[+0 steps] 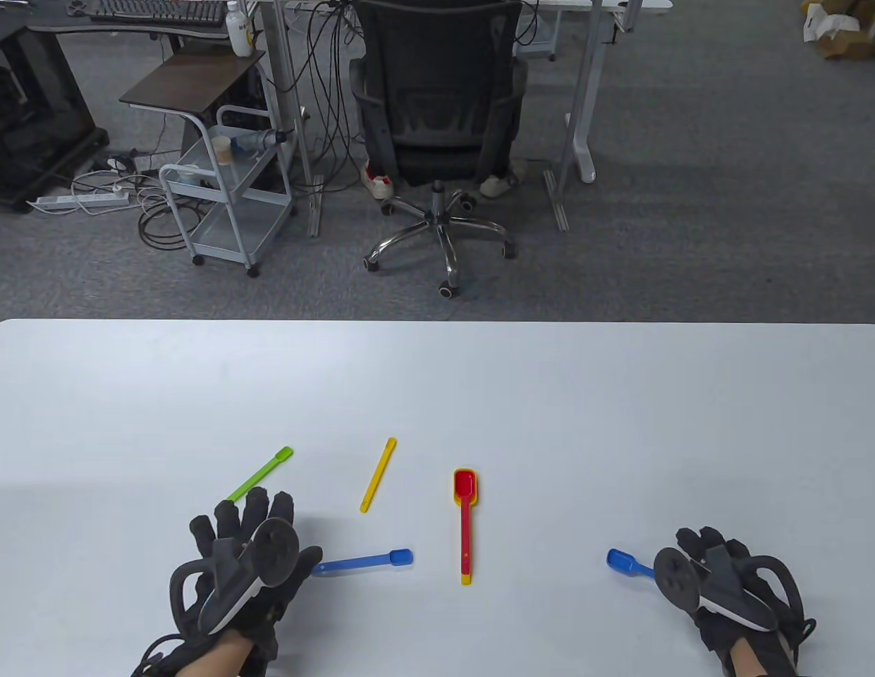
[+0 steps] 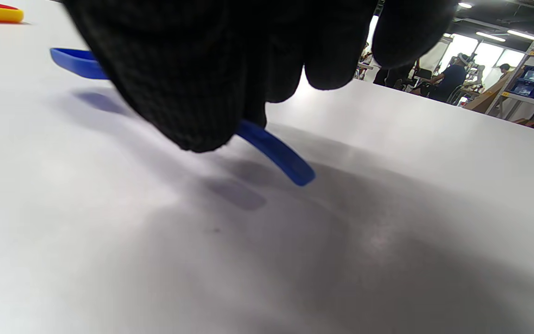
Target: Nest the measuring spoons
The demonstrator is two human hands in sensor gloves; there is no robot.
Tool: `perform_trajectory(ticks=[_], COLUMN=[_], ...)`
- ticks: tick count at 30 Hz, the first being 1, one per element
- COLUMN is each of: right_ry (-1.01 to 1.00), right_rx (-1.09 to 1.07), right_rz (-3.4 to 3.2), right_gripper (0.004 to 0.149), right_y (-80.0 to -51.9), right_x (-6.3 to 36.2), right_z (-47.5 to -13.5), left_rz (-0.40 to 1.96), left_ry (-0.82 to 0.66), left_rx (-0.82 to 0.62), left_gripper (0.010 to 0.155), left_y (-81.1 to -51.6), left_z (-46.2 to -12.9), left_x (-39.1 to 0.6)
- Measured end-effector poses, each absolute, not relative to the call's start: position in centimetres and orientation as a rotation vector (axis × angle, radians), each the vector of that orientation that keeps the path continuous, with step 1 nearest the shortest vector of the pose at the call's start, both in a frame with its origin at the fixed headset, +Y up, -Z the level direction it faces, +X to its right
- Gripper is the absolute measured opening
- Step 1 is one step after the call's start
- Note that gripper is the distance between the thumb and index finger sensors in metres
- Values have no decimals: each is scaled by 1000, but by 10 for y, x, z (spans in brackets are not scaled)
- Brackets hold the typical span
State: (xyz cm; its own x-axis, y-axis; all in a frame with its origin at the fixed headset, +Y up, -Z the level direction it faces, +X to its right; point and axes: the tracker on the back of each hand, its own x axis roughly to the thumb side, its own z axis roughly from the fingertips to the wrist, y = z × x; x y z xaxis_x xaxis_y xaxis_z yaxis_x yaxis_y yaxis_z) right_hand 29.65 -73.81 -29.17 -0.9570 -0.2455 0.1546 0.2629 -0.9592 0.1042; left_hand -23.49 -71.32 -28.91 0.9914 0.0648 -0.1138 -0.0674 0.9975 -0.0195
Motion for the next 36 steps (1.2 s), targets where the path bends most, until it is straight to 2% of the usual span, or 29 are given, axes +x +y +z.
perform_trajectory(ticks=[10, 27, 36], right_ry=[-158, -83, -144], right_rx=[-258, -360, -292], right_rz=[-2862, -2844, -2848], right_gripper=[44, 45, 44], right_y=[-726, -698, -692], right_x=[269, 194, 157], right_z=[-294, -305, -315], left_rz=[70, 74, 75], left_ry=[112, 109, 104], left_rx=[-19, -15, -13], left_gripper=[87, 87, 88], left_y=[-714, -714, -715], left_z=[-289, -289, -289], left_x=[-235, -235, -234])
